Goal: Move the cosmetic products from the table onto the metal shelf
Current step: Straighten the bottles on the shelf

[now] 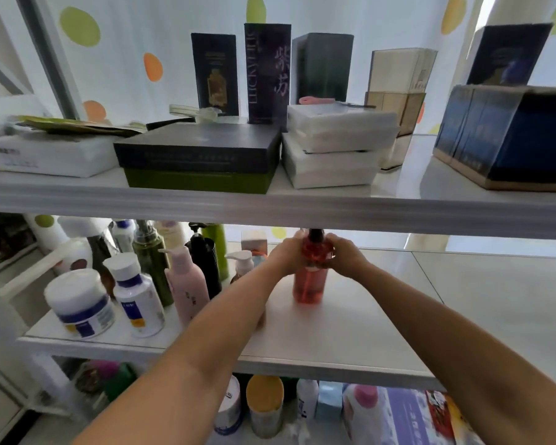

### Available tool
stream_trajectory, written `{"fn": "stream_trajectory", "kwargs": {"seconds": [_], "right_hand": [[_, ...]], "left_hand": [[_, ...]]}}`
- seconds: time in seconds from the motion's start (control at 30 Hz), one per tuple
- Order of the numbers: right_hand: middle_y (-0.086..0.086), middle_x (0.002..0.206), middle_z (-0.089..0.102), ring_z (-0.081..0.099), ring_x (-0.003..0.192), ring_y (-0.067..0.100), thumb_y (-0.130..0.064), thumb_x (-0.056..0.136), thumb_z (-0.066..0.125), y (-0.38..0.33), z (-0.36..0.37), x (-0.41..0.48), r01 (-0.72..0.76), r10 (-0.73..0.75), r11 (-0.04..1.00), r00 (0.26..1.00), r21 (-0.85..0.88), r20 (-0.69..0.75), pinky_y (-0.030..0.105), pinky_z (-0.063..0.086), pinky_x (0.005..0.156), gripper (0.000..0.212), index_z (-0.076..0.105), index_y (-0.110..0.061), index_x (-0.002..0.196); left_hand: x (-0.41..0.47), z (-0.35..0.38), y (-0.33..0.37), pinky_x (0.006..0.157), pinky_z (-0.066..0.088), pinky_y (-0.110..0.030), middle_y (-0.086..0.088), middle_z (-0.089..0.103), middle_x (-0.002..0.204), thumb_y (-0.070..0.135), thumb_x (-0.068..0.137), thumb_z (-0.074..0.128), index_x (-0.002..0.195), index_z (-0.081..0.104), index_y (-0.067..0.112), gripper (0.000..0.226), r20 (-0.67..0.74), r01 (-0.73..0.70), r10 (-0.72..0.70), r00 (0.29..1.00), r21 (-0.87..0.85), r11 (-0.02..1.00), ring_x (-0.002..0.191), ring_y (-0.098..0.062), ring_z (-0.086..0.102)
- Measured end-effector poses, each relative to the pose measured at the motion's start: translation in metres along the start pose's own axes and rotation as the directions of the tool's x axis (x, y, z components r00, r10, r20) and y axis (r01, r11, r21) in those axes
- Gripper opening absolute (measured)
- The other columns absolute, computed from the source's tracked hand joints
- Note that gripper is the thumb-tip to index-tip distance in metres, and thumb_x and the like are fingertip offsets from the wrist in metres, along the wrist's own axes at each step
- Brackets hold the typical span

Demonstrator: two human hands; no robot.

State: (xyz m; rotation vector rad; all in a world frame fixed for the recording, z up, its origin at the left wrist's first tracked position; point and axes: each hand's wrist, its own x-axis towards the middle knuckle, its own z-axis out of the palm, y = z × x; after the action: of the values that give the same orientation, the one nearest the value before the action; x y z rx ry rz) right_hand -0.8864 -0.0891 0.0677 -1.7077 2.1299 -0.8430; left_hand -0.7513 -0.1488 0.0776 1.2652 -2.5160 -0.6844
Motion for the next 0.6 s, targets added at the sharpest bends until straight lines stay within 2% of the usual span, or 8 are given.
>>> {"fn": "stream_trajectory", "kwargs": {"seconds": [0.07,0.13,0.23,0.33,0.5,0.6], "right_hand": [[0.0,0.093,0.056,0.051,0.085,0.02,-0.012,0.07,0.08,-0.001,0.0,0.008,0.004,-0.004,1.0,1.0,0.018,0.01,0.029,0.041,0.076,0.044,0.06,-0.011,0.109],[0.003,0.096,0.06,0.052,0.086,0.021,-0.012,0.069,0.08,-0.001,0.0,0.014,0.001,-0.002,0.999,1.0,0.039,0.023,0.031,0.042,0.079,0.047,0.062,-0.007,0.113],[0.009,0.105,0.066,0.056,0.091,0.021,-0.009,0.067,0.081,-0.001,-0.001,0.022,-0.027,0.021,0.997,0.997,0.071,0.071,0.033,0.046,0.084,0.05,0.064,-0.008,0.114],[0.011,0.108,0.063,0.053,0.093,0.019,-0.001,0.068,0.079,-0.004,-0.002,0.026,-0.028,0.019,0.995,0.995,0.093,0.098,0.026,0.042,0.079,0.053,0.061,-0.004,0.118],[0.013,0.106,0.067,0.055,0.088,0.018,-0.003,0.071,0.077,-0.001,0.001,0.026,-0.053,0.045,0.993,0.996,0.102,0.082,0.026,0.042,0.077,0.044,0.063,-0.005,0.112],[0.008,0.102,0.064,0.056,0.088,0.018,-0.005,0.072,0.077,0.001,0.001,0.022,-0.031,0.026,0.996,0.998,0.088,0.06,0.028,0.045,0.078,0.044,0.061,-0.006,0.112]], "left_hand": [[0.009,-0.001,-0.004,0.094,0.047,-0.039,-0.011,0.06,0.123,0.03,0.082,0.071,0.131,0.048,0.009,0.058,0.002,0.007,-0.007,1.0,-0.026,1.0,0.113,-0.031,0.058],[0.014,-0.004,-0.006,0.09,0.048,-0.035,-0.008,0.063,0.12,0.031,0.083,0.07,0.124,0.056,0.011,0.048,0.003,-0.007,0.007,1.0,-0.049,0.999,0.109,-0.028,0.06],[0.018,-0.01,-0.008,0.086,0.046,-0.033,-0.007,0.066,0.112,0.022,0.081,0.072,0.113,0.064,0.012,0.034,0.021,-0.031,0.033,0.999,-0.069,0.997,0.102,-0.025,0.06],[0.021,-0.011,-0.01,0.08,0.043,-0.03,-0.009,0.066,0.104,0.014,0.077,0.074,0.108,0.066,0.008,0.033,0.037,-0.025,0.029,0.999,-0.087,0.996,0.091,-0.021,0.054],[0.02,-0.011,-0.014,0.079,0.04,-0.026,-0.009,0.065,0.112,0.017,0.08,0.074,0.116,0.064,0.01,0.038,0.02,-0.035,0.037,0.999,-0.104,0.994,0.104,-0.025,0.057],[0.018,-0.01,-0.015,0.085,0.044,-0.029,-0.008,0.064,0.115,0.018,0.079,0.075,0.121,0.061,0.011,0.044,0.029,-0.03,0.033,0.999,-0.113,0.993,0.106,-0.025,0.057]]}}
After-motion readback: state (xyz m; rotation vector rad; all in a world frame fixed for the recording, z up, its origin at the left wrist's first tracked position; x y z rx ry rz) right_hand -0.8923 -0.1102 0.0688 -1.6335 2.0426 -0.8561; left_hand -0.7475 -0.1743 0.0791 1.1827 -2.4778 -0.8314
